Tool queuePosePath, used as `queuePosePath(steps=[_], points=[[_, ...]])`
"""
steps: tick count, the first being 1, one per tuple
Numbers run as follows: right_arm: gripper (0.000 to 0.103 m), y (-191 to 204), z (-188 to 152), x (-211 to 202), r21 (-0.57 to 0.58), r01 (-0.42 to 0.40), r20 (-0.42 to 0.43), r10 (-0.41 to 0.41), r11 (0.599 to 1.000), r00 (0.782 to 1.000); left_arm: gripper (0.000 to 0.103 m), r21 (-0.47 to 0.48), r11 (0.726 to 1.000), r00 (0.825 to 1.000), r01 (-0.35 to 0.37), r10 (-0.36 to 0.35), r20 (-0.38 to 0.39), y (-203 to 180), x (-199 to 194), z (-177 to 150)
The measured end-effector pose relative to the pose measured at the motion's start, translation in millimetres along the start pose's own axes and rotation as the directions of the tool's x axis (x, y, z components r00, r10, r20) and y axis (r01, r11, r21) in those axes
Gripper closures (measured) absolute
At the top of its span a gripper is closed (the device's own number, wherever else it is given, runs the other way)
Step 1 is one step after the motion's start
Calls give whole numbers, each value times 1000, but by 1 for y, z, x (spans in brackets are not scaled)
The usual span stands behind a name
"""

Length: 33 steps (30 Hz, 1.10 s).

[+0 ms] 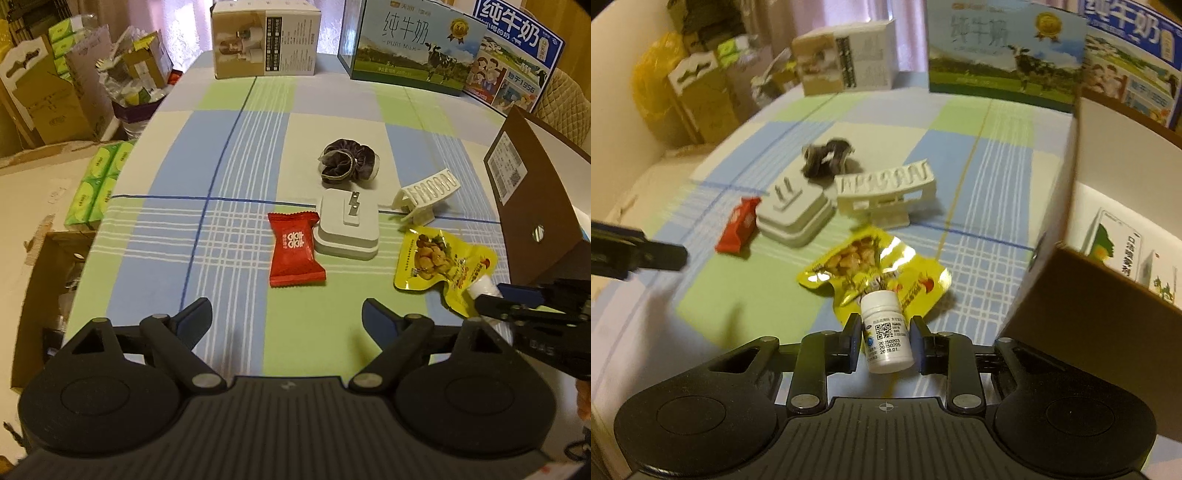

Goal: Organize objects
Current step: 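Close the right tool on the white pill bottle, then grasp the red candy packet with the left tool while the right tool holds the bottle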

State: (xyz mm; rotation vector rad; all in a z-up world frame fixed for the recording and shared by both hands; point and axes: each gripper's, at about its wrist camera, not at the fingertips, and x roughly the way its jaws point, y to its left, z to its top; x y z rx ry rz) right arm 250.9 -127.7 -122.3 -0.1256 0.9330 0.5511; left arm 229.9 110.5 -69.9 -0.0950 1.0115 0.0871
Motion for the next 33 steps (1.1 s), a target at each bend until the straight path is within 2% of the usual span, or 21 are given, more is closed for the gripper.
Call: queuePosePath(steps=[4, 7, 15, 18, 20, 23, 25, 33], points=[[78, -1, 7, -9, 36, 5, 35, -6, 999, 999, 22, 11, 1000, 1000, 7, -7, -1, 1, 16, 11], [78, -2, 13, -12, 68, 12, 54, -16, 998, 998, 30, 40, 999, 1000, 4, -4, -4, 0, 31, 20], [78, -1, 30, -12, 116, 8, 86, -18, 993, 996, 39, 89, 996, 999, -5, 8, -33, -6, 64, 36], [78, 1, 34, -12, 112, 2, 94, -13, 994, 995, 50, 95, 995, 999, 3, 1, -45, -7, 72, 38], [78, 2, 36, -12, 110, -1, 97, -10, 994, 995, 63, 97, 995, 998, 3, 2, -55, -6, 76, 38], [78, 4, 38, -12, 108, -4, 101, -7, 994, 995, 76, 94, 996, 998, 9, -3, -64, -6, 78, 38], [78, 6, 39, -13, 106, -8, 105, -3, 994, 995, 79, 99, 995, 998, 10, -4, -58, -7, 76, 36], [78, 7, 38, -23, 105, -19, 115, 7, 994, 993, 80, 78, 997, 999, 31, -29, -24, -12, 43, 24]])
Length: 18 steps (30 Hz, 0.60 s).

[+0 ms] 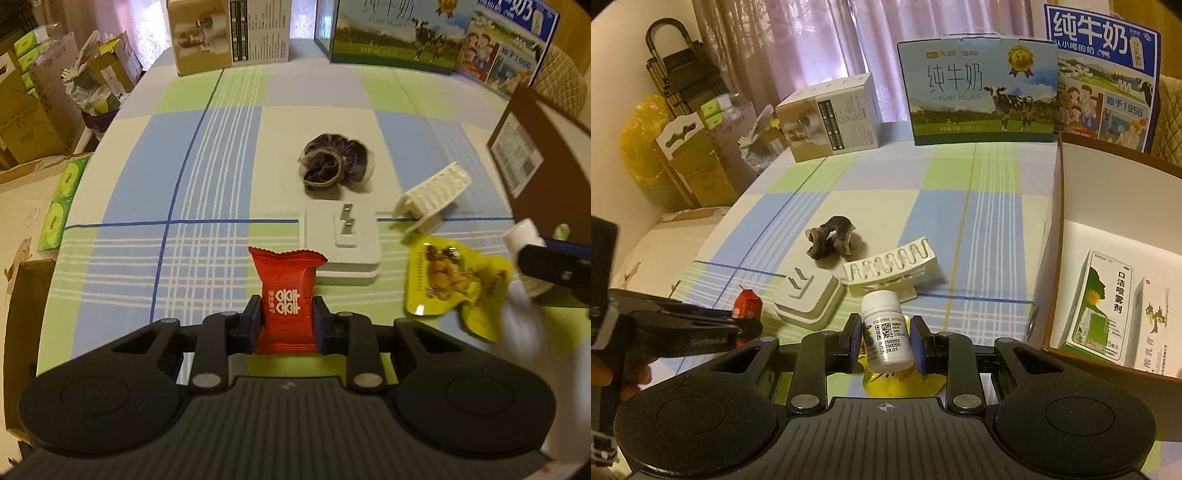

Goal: Organize objects
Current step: 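Grasp the red candy packet with the left tool while the right tool holds the bottle, then carry both items into the brown box and open both tools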

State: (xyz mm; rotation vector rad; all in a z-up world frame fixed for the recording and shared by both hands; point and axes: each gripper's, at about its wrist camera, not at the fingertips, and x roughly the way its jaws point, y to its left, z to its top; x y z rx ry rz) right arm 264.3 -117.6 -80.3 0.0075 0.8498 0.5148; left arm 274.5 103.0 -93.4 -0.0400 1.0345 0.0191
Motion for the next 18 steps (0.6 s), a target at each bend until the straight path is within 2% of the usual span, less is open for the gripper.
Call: queuePosePath(steps=[12, 18], points=[[78, -10, 2, -56, 30, -34, 54, 32, 999, 998, 80, -18, 998, 990, 55, -52, 132, -33, -92, 7], [78, -37, -1, -100, 70, -8, 97, 1, 998, 995, 80, 54, 991, 976, 121, -129, 177, -81, -123, 18]])
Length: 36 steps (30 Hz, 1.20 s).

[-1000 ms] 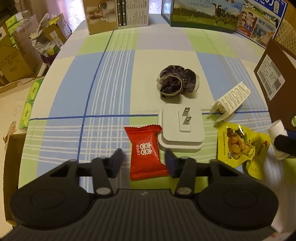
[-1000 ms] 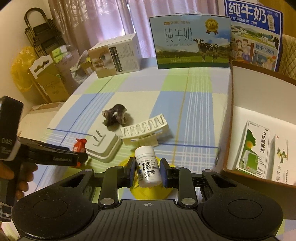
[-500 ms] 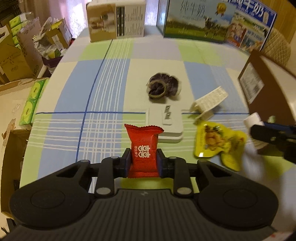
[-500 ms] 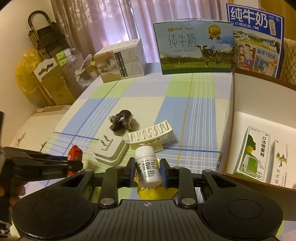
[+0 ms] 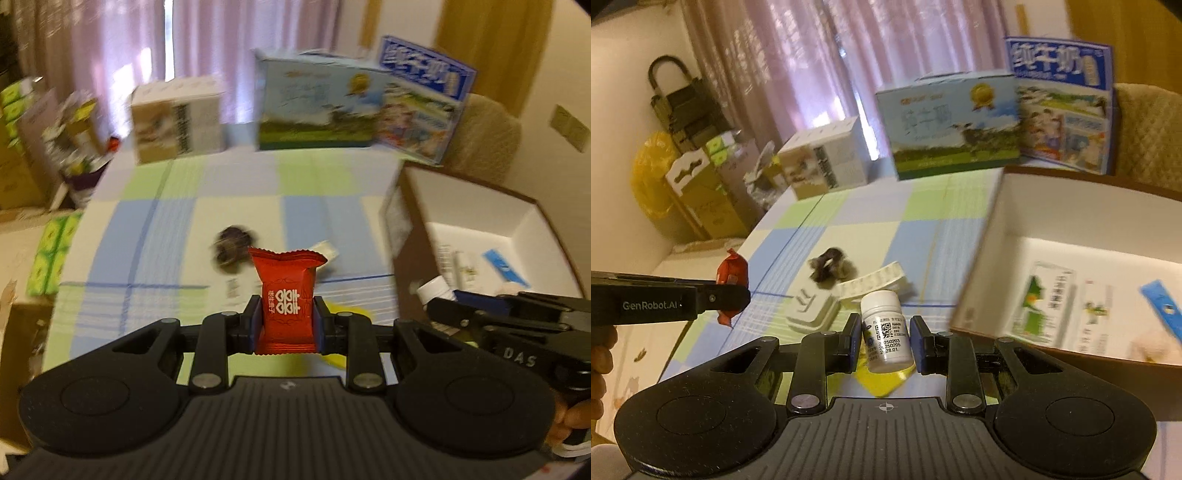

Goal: Organize objects
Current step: 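Carry both items into the brown box and open both tools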

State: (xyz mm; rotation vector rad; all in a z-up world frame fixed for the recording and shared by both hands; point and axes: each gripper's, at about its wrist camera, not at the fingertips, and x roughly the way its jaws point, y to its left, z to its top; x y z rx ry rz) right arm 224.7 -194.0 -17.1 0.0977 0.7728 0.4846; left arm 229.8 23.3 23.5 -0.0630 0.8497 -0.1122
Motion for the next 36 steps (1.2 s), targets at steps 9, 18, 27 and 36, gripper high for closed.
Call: queuePosePath(steps=[9, 18, 27, 36], points=[[78, -65, 7, -62, 99, 102, 68, -109, 990, 992, 80, 107, 984, 989, 143, -145, 8, -92, 3, 17], [78, -137, 9, -93, 191, 207, 87, -227, 960, 970, 80, 205, 948, 969, 245, -238, -61, -176, 31, 25], [78, -196, 5, -96, 268, 256, 51, -279, 929, 959, 80, 258, 920, 954, 295, -268, -134, -238, 75, 29], [78, -243, 10, -81, 315, 287, 6, -304, 905, 953, 80, 284, 912, 946, 296, -240, -216, -283, 134, 35]])
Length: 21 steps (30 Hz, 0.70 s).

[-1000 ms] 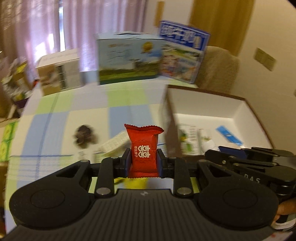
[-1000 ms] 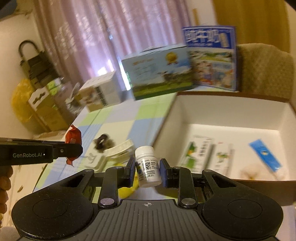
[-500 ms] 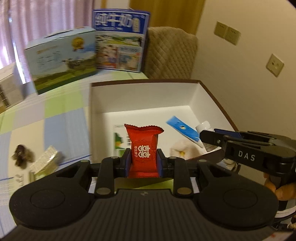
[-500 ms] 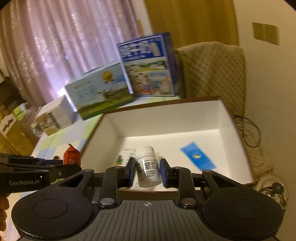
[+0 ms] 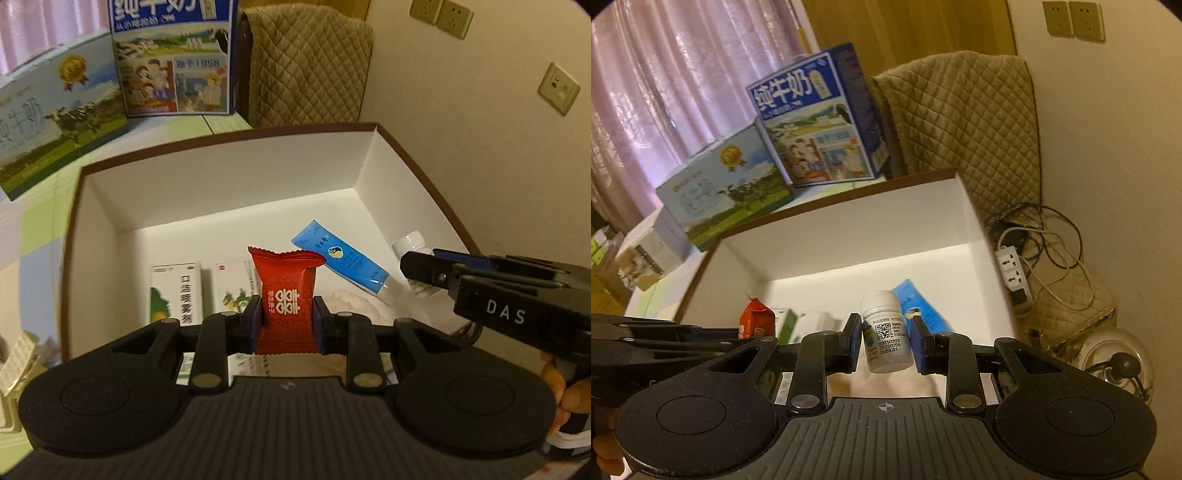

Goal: Organize objects
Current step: 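Carry both items into the brown box and open both tools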

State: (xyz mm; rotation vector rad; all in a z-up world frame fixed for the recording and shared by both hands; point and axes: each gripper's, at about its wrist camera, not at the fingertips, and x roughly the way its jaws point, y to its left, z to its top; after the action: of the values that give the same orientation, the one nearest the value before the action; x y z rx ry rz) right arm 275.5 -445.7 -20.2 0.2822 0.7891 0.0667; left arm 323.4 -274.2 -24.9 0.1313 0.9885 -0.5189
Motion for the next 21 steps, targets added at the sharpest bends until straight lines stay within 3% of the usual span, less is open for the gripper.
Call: queuePosePath(steps=[12, 16, 21], points=[[78, -10, 8, 22, 12, 18, -34, -17, 1000, 999, 79, 25, 1000, 1000, -17, 17, -22, -13, 43, 20], [78, -11, 9, 22, 12, 17, -35, -17, 1000, 999, 70, 43, 999, 999, -18, 19, -28, -13, 46, 22], [78, -8, 9, 24, 5, 11, -43, -11, 1000, 999, 69, 36, 998, 998, -43, 44, -42, -2, 43, 18]])
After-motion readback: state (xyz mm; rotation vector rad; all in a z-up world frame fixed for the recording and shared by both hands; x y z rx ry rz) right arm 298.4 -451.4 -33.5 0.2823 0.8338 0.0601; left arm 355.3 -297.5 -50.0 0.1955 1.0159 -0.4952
